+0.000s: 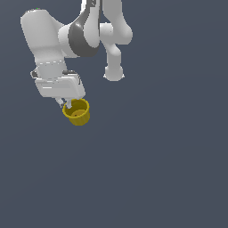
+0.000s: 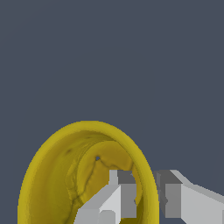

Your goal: Pick up the object and move it to a goal position.

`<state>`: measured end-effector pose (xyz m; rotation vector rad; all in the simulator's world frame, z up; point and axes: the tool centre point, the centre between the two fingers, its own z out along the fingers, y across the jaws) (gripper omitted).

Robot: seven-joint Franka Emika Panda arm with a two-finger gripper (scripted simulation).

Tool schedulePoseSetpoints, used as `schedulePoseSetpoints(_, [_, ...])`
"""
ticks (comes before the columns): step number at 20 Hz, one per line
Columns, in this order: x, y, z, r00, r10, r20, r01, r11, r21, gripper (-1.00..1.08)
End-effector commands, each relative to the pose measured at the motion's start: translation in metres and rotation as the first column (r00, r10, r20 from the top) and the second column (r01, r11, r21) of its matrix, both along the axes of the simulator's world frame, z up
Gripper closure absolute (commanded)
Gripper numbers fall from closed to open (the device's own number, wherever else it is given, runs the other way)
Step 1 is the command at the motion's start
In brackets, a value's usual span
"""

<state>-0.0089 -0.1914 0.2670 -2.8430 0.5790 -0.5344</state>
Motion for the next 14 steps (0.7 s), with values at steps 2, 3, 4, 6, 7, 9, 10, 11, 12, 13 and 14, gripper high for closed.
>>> schedulePoseSetpoints(2, [0.009, -0.012, 0.019, 1.0, 0.001, 0.002, -0.001, 1.0, 0.0, 1.08])
schedulePoseSetpoints(3, [0.011, -0.014, 0.023, 1.0, 0.001, 0.002, -0.001, 1.0, 0.0, 1.08])
schedulePoseSetpoints(4, [0.013, -0.016, 0.027, 1.0, 0.001, 0.003, -0.001, 1.0, 0.001, 1.08])
schedulePoseSetpoints(6, [0.016, -0.02, 0.033, 1.0, 0.001, 0.003, -0.001, 1.0, 0.001, 1.08])
schedulePoseSetpoints(7, [0.017, -0.022, 0.035, 1.0, 0.002, 0.003, -0.002, 1.0, 0.002, 1.08])
schedulePoseSetpoints(9, [0.019, -0.024, 0.039, 1.0, 0.002, 0.004, -0.002, 1.0, 0.003, 1.08])
schedulePoseSetpoints(10, [0.02, -0.025, 0.04, 1.0, 0.002, 0.004, -0.002, 1.0, 0.003, 1.08])
schedulePoseSetpoints(11, [0.021, -0.025, 0.041, 1.0, 0.002, 0.004, -0.002, 1.0, 0.003, 1.08])
schedulePoseSetpoints(12, [0.021, -0.026, 0.041, 1.0, 0.002, 0.004, -0.002, 1.0, 0.003, 1.08])
schedulePoseSetpoints(13, [0.021, -0.026, 0.042, 1.0, 0.002, 0.004, -0.002, 1.0, 0.003, 1.08])
schedulePoseSetpoints(14, [0.022, -0.026, 0.042, 1.0, 0.002, 0.005, -0.002, 1.0, 0.004, 1.08])
